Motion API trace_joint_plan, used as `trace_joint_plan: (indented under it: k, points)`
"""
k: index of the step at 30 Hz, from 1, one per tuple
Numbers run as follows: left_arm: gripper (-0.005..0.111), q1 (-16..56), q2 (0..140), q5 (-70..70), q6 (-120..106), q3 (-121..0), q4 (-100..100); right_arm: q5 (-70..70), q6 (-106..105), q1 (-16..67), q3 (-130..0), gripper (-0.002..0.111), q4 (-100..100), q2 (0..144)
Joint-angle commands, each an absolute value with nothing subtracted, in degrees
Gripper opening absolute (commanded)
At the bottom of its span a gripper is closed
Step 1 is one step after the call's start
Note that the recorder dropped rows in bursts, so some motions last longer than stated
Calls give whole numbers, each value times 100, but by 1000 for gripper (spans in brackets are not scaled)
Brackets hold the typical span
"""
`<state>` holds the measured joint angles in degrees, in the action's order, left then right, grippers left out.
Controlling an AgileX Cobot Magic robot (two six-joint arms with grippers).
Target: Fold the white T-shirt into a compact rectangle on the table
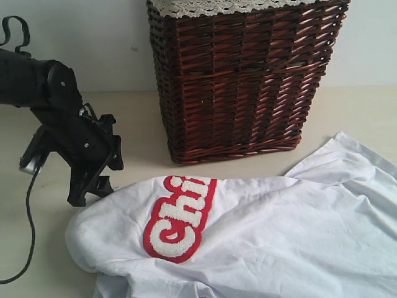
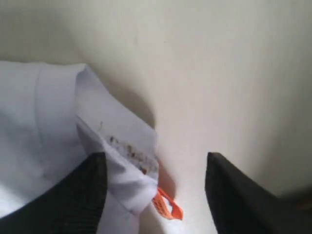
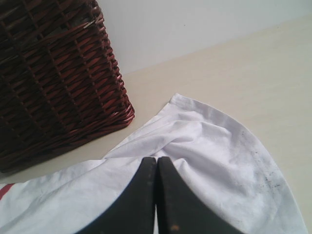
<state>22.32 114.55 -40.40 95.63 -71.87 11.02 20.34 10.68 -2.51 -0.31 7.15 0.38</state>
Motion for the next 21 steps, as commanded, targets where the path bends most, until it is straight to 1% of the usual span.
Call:
trace_joint_plan:
  k: [1,4,8,9,11,13,18,21]
  points:
    - [49,2259,11651,-4755,9593,-7218,1175,2006,1064,-269,0,0,720,0]
    - [44,2259,11702,-5046,9538,-7218,1258,2006,1064,-269,0,0,720,0]
    - [42,2259,11751,-5034,9464,-7218,1462,2006,1064,-269,0,0,720,0]
    - [39,2259,11751,-5034,9464,-7218,1511,2006,1064,-269,0,0,720,0]
    - [24,2259,11751,-5034,9464,-7218,1566,2006,1064,-269,0,0,720,0]
    - [1,2259,11751,-5034,9400,-7218,1586,2006,1064,-269,0,0,720,0]
    - [0,2259,11610,-4985,9248,-7218,1516,2006,1064,-269,0,0,720,0]
    - [0,2323,11354,-4596,9115,-7218,1202,2006,1064,-269,0,0,744,0]
